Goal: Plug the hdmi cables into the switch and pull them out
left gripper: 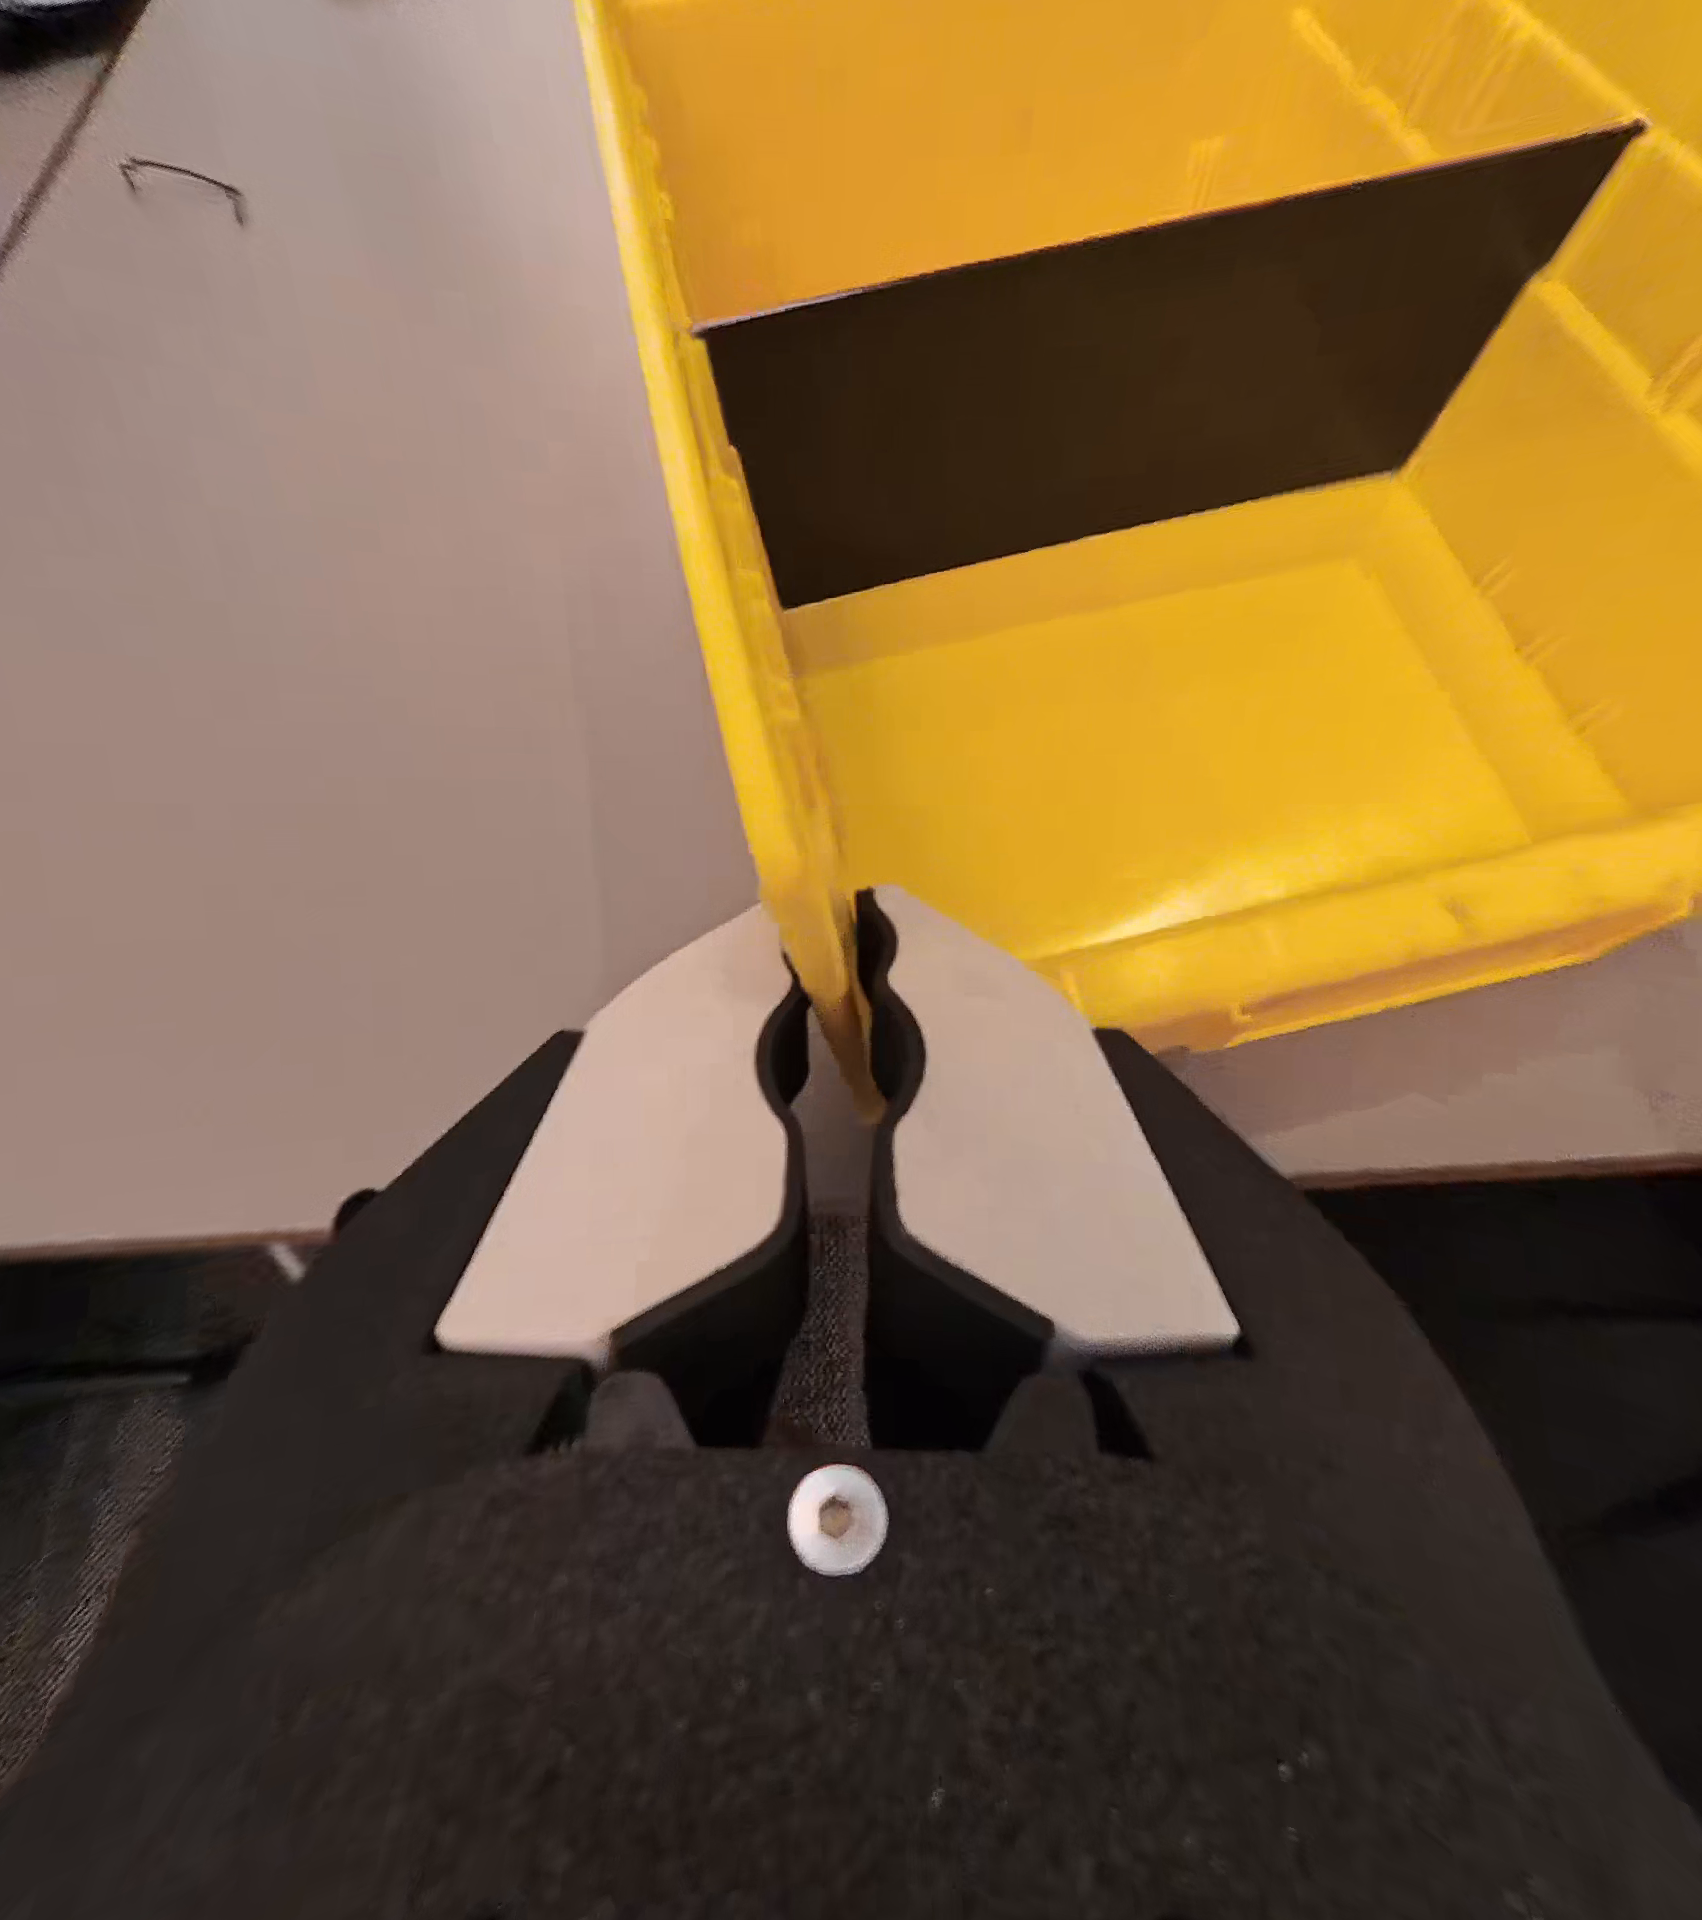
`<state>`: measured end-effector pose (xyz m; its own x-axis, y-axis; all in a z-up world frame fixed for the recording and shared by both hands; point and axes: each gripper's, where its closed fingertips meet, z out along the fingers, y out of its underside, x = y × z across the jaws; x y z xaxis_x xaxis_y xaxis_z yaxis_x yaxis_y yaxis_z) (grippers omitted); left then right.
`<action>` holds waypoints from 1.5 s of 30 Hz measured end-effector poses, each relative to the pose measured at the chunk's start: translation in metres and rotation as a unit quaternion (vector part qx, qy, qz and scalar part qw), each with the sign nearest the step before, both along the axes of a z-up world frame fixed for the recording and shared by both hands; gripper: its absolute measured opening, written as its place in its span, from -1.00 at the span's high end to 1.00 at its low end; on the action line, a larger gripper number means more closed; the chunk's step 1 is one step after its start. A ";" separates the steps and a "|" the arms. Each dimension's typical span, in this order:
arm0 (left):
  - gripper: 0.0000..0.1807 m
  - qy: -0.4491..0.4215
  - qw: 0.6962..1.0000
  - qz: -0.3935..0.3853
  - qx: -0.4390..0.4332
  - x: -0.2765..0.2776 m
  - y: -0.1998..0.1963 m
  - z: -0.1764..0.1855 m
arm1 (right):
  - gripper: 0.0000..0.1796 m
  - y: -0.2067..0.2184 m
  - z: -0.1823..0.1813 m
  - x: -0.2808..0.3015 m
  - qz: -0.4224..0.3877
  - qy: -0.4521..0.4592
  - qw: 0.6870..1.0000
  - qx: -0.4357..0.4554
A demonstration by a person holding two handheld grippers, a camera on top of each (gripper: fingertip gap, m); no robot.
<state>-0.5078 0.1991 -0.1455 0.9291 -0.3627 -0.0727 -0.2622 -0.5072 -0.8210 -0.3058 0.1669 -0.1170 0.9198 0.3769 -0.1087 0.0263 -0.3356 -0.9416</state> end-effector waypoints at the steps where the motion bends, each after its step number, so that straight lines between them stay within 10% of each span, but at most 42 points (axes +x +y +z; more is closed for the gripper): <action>1: 0.93 0.001 1.000 -0.001 0.001 0.001 -0.005 0.000 | 0.24 0.008 0.000 -0.002 -0.016 -0.005 1.000 0.004; 4: 0.93 -0.012 1.000 -0.004 0.006 0.005 -0.013 0.000 | 0.31 0.022 -0.006 -0.018 -0.010 -0.037 0.999 0.008; 7: 0.93 -0.014 1.000 -0.001 0.010 0.008 -0.015 0.001 | 0.83 0.029 -0.013 -0.009 -0.051 -0.084 0.995 0.009; 13: 0.95 0.047 0.991 0.038 0.120 0.013 -0.029 0.036 | 0.96 0.028 0.008 0.001 -0.083 -0.085 0.993 0.019; 22: 0.94 -0.022 0.959 0.040 0.278 0.073 -0.050 0.149 | 0.96 -0.002 0.144 0.055 -0.109 -0.093 0.973 0.184; 31: 0.89 -0.087 0.915 -0.145 0.366 0.293 -0.050 0.269 | 0.97 -0.044 0.250 0.269 -0.249 -0.058 0.945 0.206; 39: 0.91 -0.081 0.938 -0.231 0.243 0.515 -0.038 0.167 | 0.98 -0.067 0.134 0.488 -0.349 -0.033 0.936 0.031; 45: 0.92 -0.051 0.955 -0.231 0.180 0.573 -0.042 0.066 | 0.98 -0.071 0.045 0.553 -0.356 -0.048 0.933 0.000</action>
